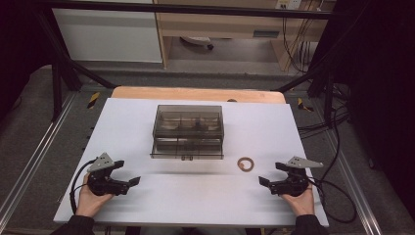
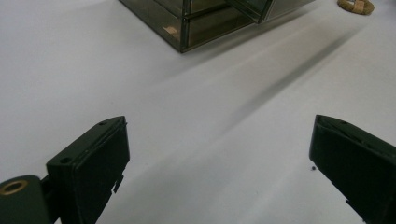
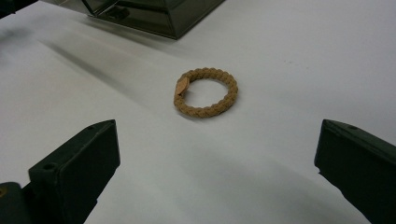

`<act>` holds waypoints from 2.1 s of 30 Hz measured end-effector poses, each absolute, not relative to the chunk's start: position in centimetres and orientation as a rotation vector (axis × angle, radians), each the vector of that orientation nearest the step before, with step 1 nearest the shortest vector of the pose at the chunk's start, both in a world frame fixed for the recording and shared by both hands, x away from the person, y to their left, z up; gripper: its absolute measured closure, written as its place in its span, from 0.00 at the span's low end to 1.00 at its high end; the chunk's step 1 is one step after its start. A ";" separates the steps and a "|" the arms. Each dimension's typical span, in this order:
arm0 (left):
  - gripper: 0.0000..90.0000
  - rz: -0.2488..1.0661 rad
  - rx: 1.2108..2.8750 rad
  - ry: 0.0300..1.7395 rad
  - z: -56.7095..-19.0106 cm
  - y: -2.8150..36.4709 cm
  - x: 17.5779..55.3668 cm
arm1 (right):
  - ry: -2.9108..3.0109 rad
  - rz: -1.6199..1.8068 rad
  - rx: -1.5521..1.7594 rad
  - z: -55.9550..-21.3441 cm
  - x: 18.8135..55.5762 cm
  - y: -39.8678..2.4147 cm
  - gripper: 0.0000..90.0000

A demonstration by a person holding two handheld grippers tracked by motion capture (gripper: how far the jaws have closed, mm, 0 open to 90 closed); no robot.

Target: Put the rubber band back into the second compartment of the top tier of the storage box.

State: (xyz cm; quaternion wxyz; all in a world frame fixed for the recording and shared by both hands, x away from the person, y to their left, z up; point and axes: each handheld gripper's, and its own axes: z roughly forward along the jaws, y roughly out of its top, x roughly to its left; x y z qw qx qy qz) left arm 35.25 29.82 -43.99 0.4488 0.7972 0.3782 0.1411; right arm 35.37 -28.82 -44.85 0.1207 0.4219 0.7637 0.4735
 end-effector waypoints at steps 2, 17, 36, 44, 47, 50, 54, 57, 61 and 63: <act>0.05 0.349 1.976 0.939 -44.0 29.8 35.2 | 2.234 1.378 1.233 -44.9 35.4 -28.8 0.01; 0.05 0.347 1.977 0.942 -44.1 29.8 35.3 | 2.240 1.327 1.229 -44.7 36.0 -27.8 0.01; 0.05 0.354 1.962 0.959 -44.1 30.0 35.3 | 2.239 1.294 1.232 -44.4 37.1 -26.7 0.01; 0.05 0.353 1.963 0.962 -44.1 30.0 35.3 | 2.235 1.257 1.244 -44.3 37.7 -26.1 0.01; 0.05 0.356 1.966 0.962 -44.1 30.1 35.3 | 2.225 1.265 1.249 -44.3 37.8 -26.0 0.01; 0.05 0.357 1.965 0.962 -44.1 30.1 35.3 | 2.224 1.256 1.249 -44.2 38.0 -26.0 0.02; 0.05 0.358 1.966 0.959 -44.1 30.0 35.3 | 2.211 1.254 1.250 -44.1 38.2 -25.9 0.02; 0.05 0.359 1.965 0.963 -44.1 30.0 35.3 | 2.209 1.242 1.248 -43.9 38.5 -25.8 0.02; 0.05 0.360 1.963 0.964 -44.1 30.1 35.3 | 2.206 1.240 1.245 -43.9 38.9 -25.6 0.03; 0.05 0.359 1.961 0.964 -44.1 30.1 35.3 | 2.205 1.238 1.251 -44.0 39.1 -25.6 0.04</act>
